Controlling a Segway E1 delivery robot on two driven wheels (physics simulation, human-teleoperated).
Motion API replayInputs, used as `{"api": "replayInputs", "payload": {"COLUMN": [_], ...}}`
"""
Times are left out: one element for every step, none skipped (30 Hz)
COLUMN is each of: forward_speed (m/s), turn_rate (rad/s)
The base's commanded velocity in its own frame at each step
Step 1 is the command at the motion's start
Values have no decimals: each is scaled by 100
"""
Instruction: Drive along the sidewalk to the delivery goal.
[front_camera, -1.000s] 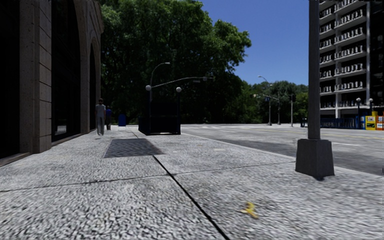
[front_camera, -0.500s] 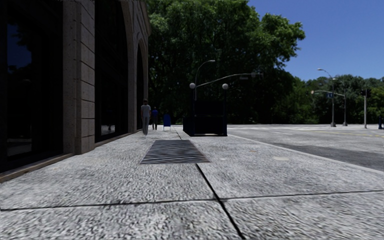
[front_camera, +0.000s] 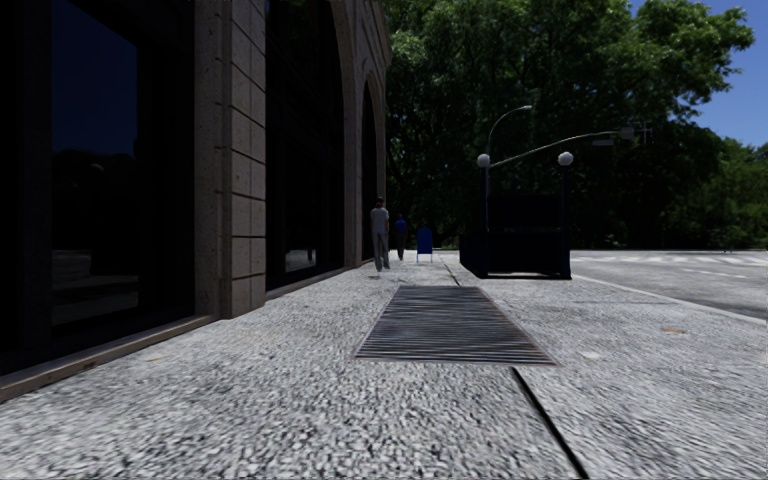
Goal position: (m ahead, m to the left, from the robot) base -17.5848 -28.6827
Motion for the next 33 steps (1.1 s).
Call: {"api": "replayInputs", "payload": {"forward_speed": [200, 200, 200, 200, 200, 200, 200, 200, 200, 200, 200, 200, 200, 200, 200, 200, 200, 200, 200, 200, 200, 200, 200, 200, 200, 200, 200, 200, 200, 200, 200, 200, 200], "turn_rate": [0, 0, 0, 0, 0, 0, 0, 0, 0, 0, 0, 0, 0, 0, 0, 0, 0, 0, 0, 0, 0, 0, 0, 0, 0, 0, 0, 0, 0, 0, 0, 0, 0]}}
